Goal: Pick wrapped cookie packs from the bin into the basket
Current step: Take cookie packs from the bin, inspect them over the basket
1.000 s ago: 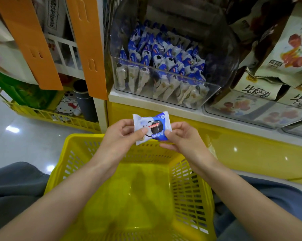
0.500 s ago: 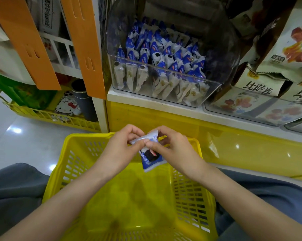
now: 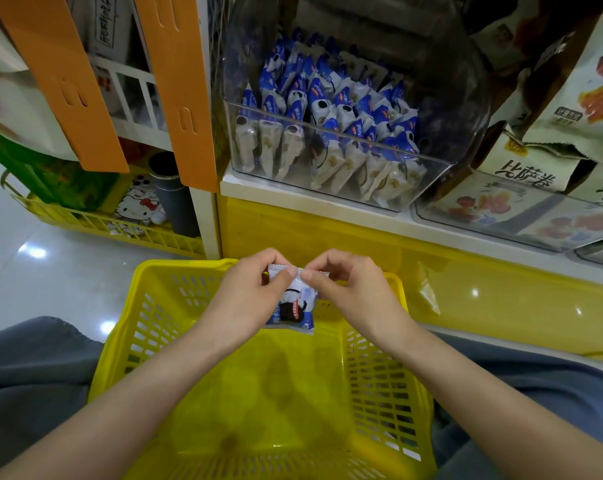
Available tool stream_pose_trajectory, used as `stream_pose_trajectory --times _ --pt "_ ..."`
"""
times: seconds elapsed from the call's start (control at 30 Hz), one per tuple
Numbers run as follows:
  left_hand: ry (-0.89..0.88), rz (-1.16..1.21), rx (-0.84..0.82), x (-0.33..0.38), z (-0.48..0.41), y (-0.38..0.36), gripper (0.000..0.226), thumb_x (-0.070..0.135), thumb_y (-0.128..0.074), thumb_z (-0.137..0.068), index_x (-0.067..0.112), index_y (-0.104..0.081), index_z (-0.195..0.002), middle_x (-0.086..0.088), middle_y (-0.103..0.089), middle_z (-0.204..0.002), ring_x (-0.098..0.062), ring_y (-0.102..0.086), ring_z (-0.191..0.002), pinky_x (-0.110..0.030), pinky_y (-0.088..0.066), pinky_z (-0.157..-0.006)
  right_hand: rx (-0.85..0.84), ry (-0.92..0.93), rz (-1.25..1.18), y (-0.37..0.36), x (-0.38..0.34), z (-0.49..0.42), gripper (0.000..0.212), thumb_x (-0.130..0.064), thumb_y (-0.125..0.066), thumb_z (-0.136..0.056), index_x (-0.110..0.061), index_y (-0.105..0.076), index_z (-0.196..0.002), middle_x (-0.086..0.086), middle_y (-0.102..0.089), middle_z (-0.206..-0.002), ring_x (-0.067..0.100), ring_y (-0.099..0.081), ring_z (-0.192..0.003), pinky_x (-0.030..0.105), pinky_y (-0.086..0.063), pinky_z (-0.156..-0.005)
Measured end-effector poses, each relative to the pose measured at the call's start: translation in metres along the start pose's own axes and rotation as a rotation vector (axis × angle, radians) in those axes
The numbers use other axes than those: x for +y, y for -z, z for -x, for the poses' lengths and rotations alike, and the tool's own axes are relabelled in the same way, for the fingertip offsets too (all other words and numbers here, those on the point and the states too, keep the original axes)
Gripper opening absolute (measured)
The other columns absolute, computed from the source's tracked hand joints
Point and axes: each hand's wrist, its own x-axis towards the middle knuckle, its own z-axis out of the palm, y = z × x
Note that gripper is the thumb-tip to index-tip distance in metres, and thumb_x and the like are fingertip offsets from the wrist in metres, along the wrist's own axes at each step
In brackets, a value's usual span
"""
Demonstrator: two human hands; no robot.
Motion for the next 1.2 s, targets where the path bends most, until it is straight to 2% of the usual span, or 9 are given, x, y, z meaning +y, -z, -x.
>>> stream_pose_trajectory --times 0.07,0.17,0.33,0.47,0.63,0.83,0.93,1.03,1.2 --pt "0.052 0.062 -0.011 0.000 -0.001 -0.001 0.022 0.014 -0.054 -0.091 0.018 -0.055 -0.069 0.001 -0.056 -0.063 -0.014 -0.048 -0.061 -0.030 -0.037 -0.060 0.042 0.117 0.174 0.000 0.000 0.003 0.006 -0.022 -0.064 -0.085 -0.019 -0.065 -0.080 -0.009 -0.062 -0.077 0.003 -0.056 -0.073 0.023 -0.048 -0.067" --pt "0.111 0.174 -0.034 0.002 -0.003 -0.002 0.020 0.013 -0.053 -0.091 0.014 -0.055 -0.072 -0.003 -0.058 -0.068 -0.014 -0.052 -0.066 -0.031 -0.042 -0.067 0.075 0.249 0.368 0.001 -0.001 0.006 0.010 -0.027 -0.060 -0.088 -0.018 -0.064 -0.086 -0.008 -0.058 -0.083 0.008 -0.054 -0.075 0.032 -0.049 -0.066" --pt "0.068 0.058 0.122 -0.001 -0.004 -0.003 0.015 0.015 -0.060 -0.087 0.019 -0.046 -0.082 0.004 -0.055 -0.079 -0.006 -0.051 -0.063 -0.011 -0.039 -0.054 0.202 0.180 0.258 0.002 0.000 0.004 0.007 -0.024 -0.058 -0.089 -0.020 -0.059 -0.083 -0.011 -0.059 -0.078 0.008 -0.054 -0.072 0.028 -0.047 -0.060" --pt "0.163 0.100 0.084 0.001 -0.006 -0.002 0.022 0.024 -0.046 -0.095 0.016 -0.051 -0.076 0.000 -0.057 -0.072 -0.016 -0.054 -0.062 -0.030 -0.044 -0.063 0.270 0.170 0.188 0.004 0.000 0.002 0.006 -0.021 -0.055 -0.092 -0.020 -0.055 -0.086 -0.008 -0.059 -0.081 0.005 -0.054 -0.073 0.021 -0.043 -0.060" --pt "0.402 0.484 0.007 0.012 -0.011 0.001 0.040 0.040 -0.032 -0.097 0.011 -0.058 -0.089 -0.007 -0.066 -0.079 -0.019 -0.064 -0.063 -0.026 -0.052 -0.057 0.144 0.386 0.333 0.001 -0.002 0.007 0.008 -0.014 -0.055 -0.090 -0.008 -0.060 -0.089 0.005 -0.060 -0.095 0.017 -0.059 -0.090 0.032 -0.047 -0.077" --pt "0.330 0.586 0.101 0.019 -0.008 0.004 0.028 0.012 -0.051 -0.092 0.000 -0.057 -0.116 -0.016 -0.068 -0.105 -0.019 -0.065 -0.084 -0.031 -0.056 -0.073 0.023 0.592 0.765 0.005 -0.008 0.004 0.017 -0.008 -0.069 -0.075 -0.010 -0.061 -0.090 0.006 -0.061 -0.103 0.025 -0.060 -0.092 0.034 -0.050 -0.051" --pt "0.272 0.503 0.141 0.027 -0.007 0.005 0.031 0.011 -0.054 -0.091 0.010 -0.050 -0.122 -0.009 -0.069 -0.099 -0.018 -0.065 -0.083 -0.036 -0.052 -0.079 0.109 0.430 0.379 0.001 -0.016 0.003 0.013 -0.017 -0.061 -0.087 -0.011 -0.058 -0.098 0.001 -0.057 -0.103 0.010 -0.056 -0.093 0.026 -0.050 -0.073" --pt "0.181 0.442 0.072 0.036 0.000 0.006 0.030 0.010 -0.053 -0.092 0.016 -0.048 -0.121 -0.002 -0.069 -0.093 -0.009 -0.067 -0.075 -0.023 -0.053 -0.066 0.242 0.098 -0.003 0.003 -0.027 -0.002 0.032 -0.016 -0.063 -0.086 -0.016 -0.044 -0.112 -0.006 -0.051 -0.108 -0.002 -0.053 -0.086 0.011 -0.046 -0.072" --pt "0.043 0.293 -0.031 0.042 0.006 0.016 0.034 0.006 -0.051 -0.092 0.014 -0.046 -0.124 -0.013 -0.063 -0.110 -0.021 -0.063 -0.089 -0.031 -0.053 -0.075 0.046 -0.192 -0.530 0.018 -0.040 -0.008 0.029 -0.008 -0.054 -0.091 0.003 -0.054 -0.119 0.024 -0.061 -0.116 0.020 -0.062 -0.085 0.023 -0.056 -0.068"
